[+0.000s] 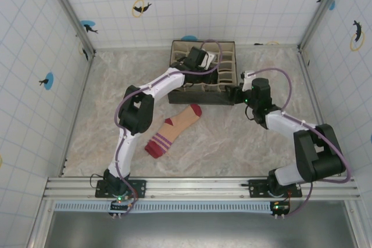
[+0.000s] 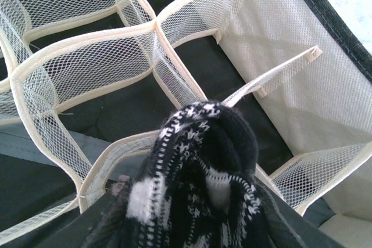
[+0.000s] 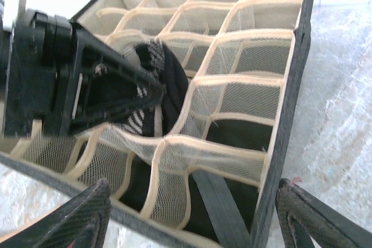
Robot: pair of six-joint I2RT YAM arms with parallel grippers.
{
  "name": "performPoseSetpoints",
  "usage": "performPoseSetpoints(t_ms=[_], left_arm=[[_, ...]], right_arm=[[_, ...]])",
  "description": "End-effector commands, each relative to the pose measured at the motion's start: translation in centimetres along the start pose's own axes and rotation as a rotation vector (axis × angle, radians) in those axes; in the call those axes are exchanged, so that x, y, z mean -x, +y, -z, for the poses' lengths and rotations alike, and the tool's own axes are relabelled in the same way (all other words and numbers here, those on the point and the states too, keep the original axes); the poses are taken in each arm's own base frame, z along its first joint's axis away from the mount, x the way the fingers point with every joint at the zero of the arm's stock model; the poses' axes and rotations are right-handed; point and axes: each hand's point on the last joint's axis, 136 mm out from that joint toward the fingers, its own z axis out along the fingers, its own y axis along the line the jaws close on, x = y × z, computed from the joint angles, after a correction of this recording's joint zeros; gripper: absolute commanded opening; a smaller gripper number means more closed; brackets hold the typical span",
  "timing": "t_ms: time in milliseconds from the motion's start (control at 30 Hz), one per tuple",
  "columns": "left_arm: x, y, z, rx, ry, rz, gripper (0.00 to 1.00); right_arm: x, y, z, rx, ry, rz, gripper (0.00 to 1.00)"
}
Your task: Roll the socks
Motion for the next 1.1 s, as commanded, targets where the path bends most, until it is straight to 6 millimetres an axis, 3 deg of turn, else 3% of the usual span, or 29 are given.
performPoseSetpoints(t_ms=[0, 133, 433, 633, 800, 900, 1067], left_arm=[[-0.1, 0.4, 0.0, 0.021, -0.006, -0.016, 0.6], [0.1, 0.3, 0.3, 0.02, -0.009, -0.015, 0.63], [2.7, -0.3, 2.8, 0.012, -0.077, 0.011, 0.97], [5.5, -0.5, 5.8, -0.051, -0.154, 0.072, 0.97], [7.3, 0.5, 8.6, -0.096, -0.202, 0.15, 0.97], [7.0, 1.8, 10.4, -0.076, -0.212, 0.23, 0.97], [4.0, 3.4, 12.6, -0.011, -0.197, 0.299, 0.97]], right_arm=[[2.7, 0.5, -1.0, 0.03, -0.021, -0.048, 0.74], [4.3, 1.0, -2.1, 0.081, -0.022, -0.128, 0.68], [6.3, 1.2, -4.6, 0.167, 0.003, -0.276, 0.54], [6.8, 2.1, -5.5, 0.228, 0.027, -0.343, 0.45], [7.6, 3.5, -5.8, 0.309, 0.039, -0.41, 0.43], [8.1, 4.9, -5.9, 0.382, 0.039, -0.457, 0.44], [8.1, 7.6, -6.9, 0.45, 0.072, -0.506, 0.45]])
